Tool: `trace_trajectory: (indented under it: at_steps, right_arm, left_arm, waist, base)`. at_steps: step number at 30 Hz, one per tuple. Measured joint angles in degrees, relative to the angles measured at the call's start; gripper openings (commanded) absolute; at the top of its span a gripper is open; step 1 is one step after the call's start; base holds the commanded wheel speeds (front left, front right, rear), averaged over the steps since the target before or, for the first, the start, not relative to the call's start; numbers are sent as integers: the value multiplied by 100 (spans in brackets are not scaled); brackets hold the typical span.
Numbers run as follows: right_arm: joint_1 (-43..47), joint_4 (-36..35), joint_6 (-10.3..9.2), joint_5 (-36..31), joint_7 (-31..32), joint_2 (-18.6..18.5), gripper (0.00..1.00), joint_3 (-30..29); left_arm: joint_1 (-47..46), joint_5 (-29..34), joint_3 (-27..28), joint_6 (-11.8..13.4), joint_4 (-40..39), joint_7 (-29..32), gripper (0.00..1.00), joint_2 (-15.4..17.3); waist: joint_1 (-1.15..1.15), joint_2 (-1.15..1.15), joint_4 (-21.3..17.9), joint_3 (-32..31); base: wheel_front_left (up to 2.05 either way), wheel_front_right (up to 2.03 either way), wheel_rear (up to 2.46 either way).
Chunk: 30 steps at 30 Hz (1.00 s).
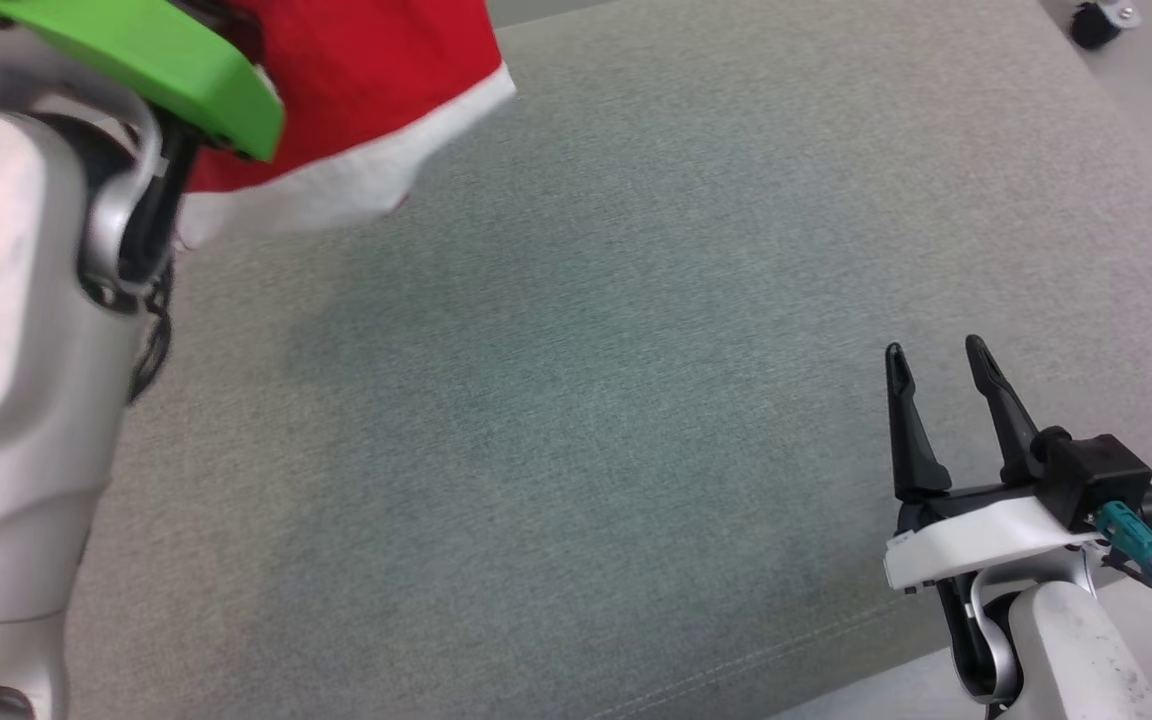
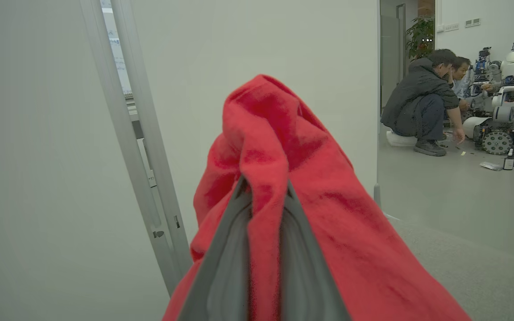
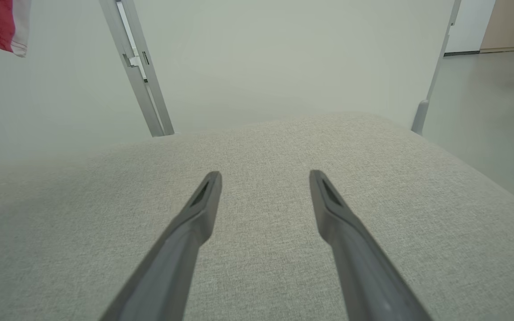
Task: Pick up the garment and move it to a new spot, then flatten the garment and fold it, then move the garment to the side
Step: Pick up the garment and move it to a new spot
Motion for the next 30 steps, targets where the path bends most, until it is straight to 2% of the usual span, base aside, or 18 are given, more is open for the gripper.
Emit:
trace_trajectory:
  at_steps: [7,12,18,19,20,26,30]
  right_arm:
    - [-27,4,0,110,-15,26,100,96]
    - [-26,-34,0,269,-19,27,100,146]
    - [-26,-68,0,359,-19,30,100,152]
    - [-27,-67,0,363,-19,30,100,153]
    - [-28,-67,0,364,-19,30,100,152]
    - [-40,-123,0,308,-19,35,100,131]
    - [30,-208,0,236,-19,35,100,67]
  left_arm:
    - [722,-56,-488,11,136,-2,0,-385]
    - [1388,-133,-604,123,513,-345,0,-580]
    - [2023,-172,-791,166,1265,-831,0,-868]
    - [2079,-183,-831,155,1399,-889,31,-922]
    - [2108,-181,-871,140,1488,-947,100,-958]
    - [2026,-10,-1093,37,1655,-1448,100,-1184]
    - [1937,25,-1018,38,1529,-1642,100,-1229]
  waist:
    - [0,0,-566,-10]
    - [0,0,-869,60]
    - [0,0,-1005,217]
    - [0,0,-1007,236]
    - [0,0,-1000,243]
    - [0,0,-825,188]
    - [0,0,-649,69]
  base:
    - [0,0,0]
    - [0,0,0]
    - [0,0,0]
    - [0,0,0]
    - [0,0,0]
    - [0,0,0]
    - [0,0,0]
